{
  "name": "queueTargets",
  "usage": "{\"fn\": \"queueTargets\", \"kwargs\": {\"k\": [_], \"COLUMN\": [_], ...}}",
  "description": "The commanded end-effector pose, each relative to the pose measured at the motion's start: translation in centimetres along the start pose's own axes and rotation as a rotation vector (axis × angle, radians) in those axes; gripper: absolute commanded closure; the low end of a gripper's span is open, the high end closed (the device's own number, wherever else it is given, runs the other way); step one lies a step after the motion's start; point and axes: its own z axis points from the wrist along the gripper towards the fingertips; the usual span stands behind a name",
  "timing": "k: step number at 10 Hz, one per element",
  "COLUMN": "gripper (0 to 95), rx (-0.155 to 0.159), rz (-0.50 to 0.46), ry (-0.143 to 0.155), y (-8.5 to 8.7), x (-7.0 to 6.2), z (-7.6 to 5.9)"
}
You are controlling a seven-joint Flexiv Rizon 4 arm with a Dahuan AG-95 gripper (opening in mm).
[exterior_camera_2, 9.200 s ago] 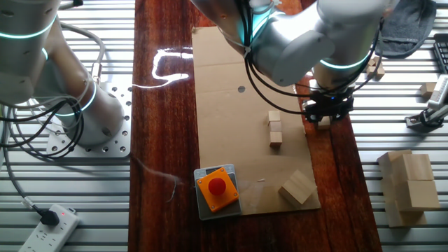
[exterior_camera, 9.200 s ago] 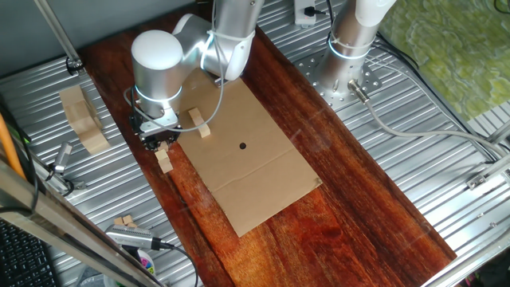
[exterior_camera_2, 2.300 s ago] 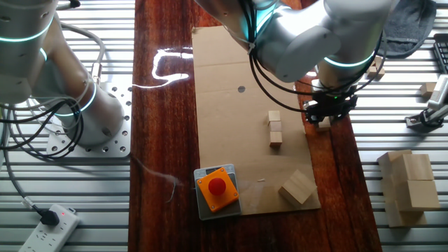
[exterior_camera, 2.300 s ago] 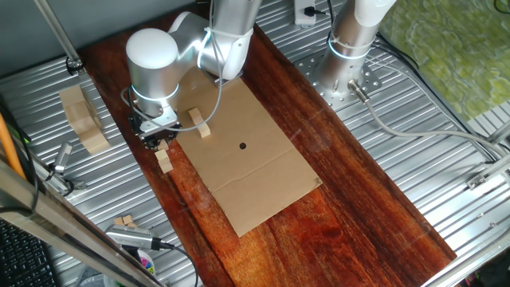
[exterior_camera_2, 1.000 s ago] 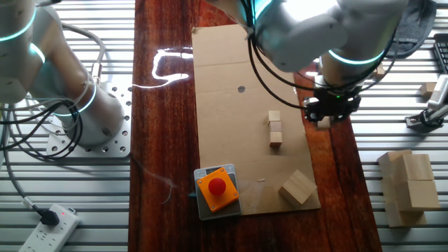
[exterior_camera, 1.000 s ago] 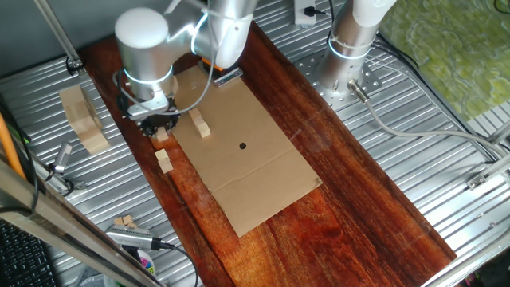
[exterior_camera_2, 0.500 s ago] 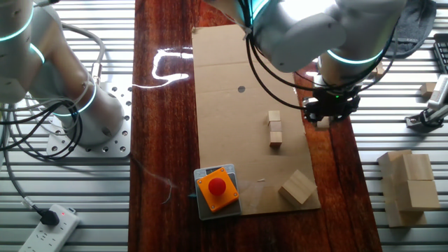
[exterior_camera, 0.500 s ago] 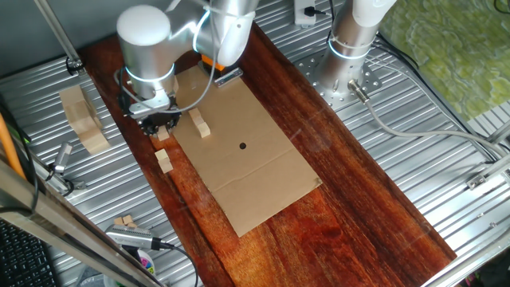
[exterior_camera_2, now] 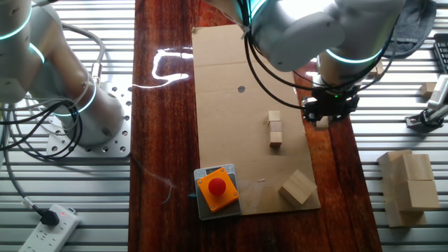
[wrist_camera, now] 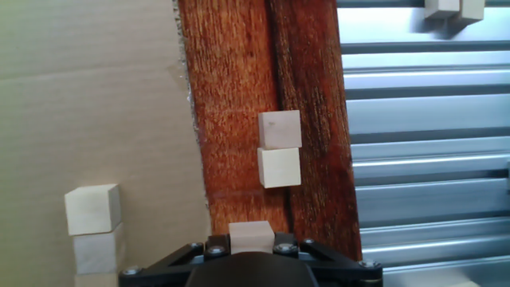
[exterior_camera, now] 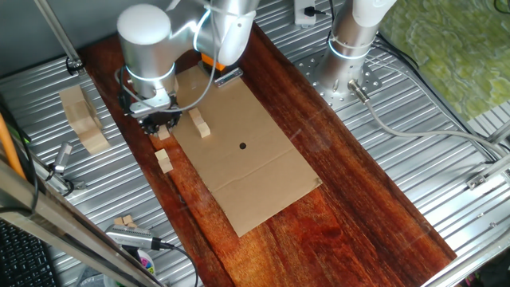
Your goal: Stack the blocks into a pyramid shape
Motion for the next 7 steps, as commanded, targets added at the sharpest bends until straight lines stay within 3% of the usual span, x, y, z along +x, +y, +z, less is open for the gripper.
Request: {"fn": "queueTargets", "kwargs": {"k": [1,7], "gripper": [95.0,95.0], "rx": [-0.025,-0.031], "rz": [0.047,0.057], "ry": [0.006,0.002], "y": [3.08,3.20], "x": [1.46,1.30], "z": [-0.95,-0.62]}}
